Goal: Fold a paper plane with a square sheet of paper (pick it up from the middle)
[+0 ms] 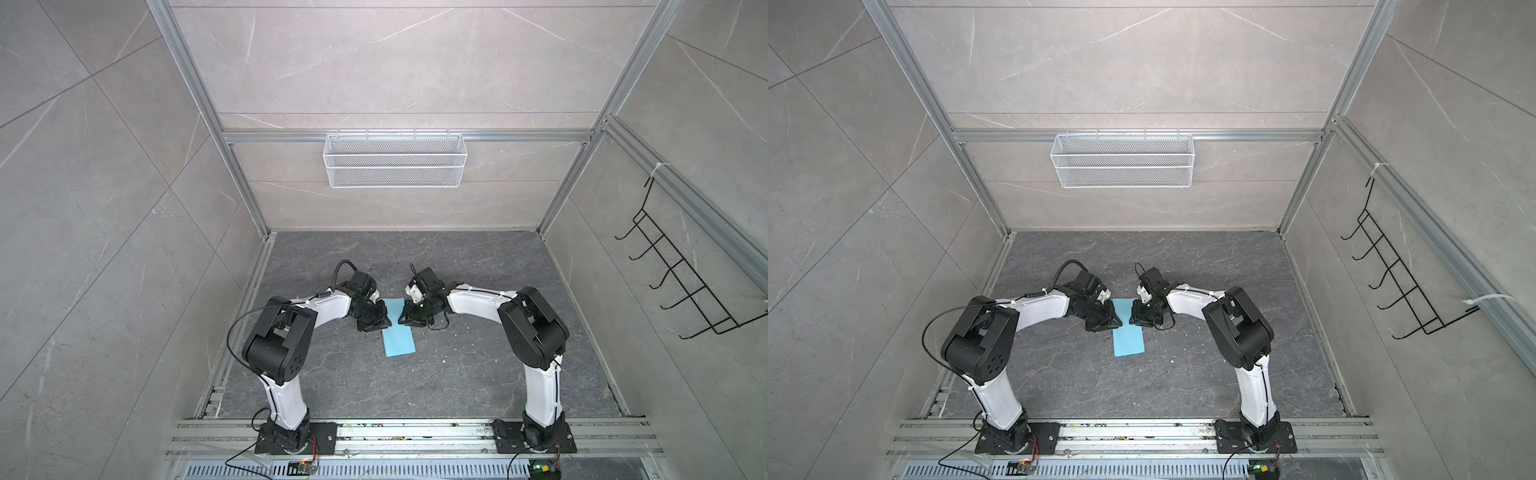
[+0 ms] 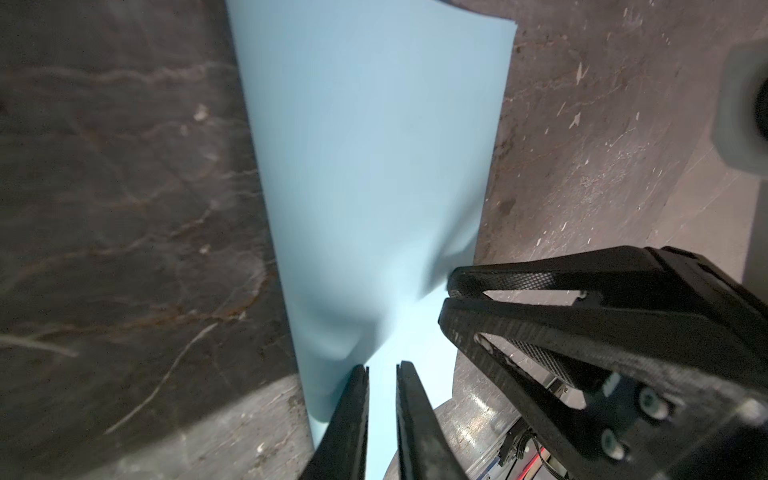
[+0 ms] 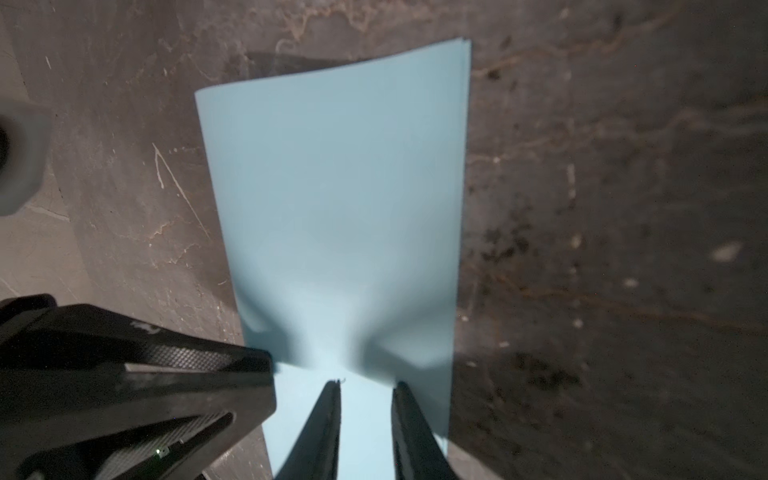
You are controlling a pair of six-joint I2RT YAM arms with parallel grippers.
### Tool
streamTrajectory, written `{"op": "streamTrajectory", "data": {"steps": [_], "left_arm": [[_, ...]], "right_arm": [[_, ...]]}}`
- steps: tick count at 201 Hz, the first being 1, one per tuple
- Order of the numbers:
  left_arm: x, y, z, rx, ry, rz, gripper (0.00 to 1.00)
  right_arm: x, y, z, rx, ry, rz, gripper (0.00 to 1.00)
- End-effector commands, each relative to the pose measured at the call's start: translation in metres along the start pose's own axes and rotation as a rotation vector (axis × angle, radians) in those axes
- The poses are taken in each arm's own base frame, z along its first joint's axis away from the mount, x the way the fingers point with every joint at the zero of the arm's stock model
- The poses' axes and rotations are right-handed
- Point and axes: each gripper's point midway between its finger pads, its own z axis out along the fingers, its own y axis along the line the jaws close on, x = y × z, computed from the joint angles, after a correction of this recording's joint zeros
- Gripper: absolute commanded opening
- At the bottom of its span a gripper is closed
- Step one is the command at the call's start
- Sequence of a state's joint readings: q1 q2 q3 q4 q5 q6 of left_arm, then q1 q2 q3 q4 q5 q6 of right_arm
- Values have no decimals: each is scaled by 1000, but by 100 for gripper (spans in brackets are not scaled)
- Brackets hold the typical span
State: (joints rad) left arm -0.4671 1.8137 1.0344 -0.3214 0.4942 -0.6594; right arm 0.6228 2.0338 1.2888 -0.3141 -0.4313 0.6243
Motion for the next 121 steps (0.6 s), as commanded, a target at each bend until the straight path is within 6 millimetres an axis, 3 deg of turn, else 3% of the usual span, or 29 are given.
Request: {"op": "streamTrajectory", "data": {"steps": [1,72,98,121], "left_arm": [[8,17,5,-60,23,-22,18],[19,44,7,-158,29,-35,17],[23,55,-7,-221,28,-9,17],[17,46,-21,-191,-8,17,17]], "right_arm": [[45,-82,21,289,133,89,27],[47,-85,20,302,134,88,27],[47,-86,19,311,130,85,27],[46,-85,19,311,128,82,27]]}}
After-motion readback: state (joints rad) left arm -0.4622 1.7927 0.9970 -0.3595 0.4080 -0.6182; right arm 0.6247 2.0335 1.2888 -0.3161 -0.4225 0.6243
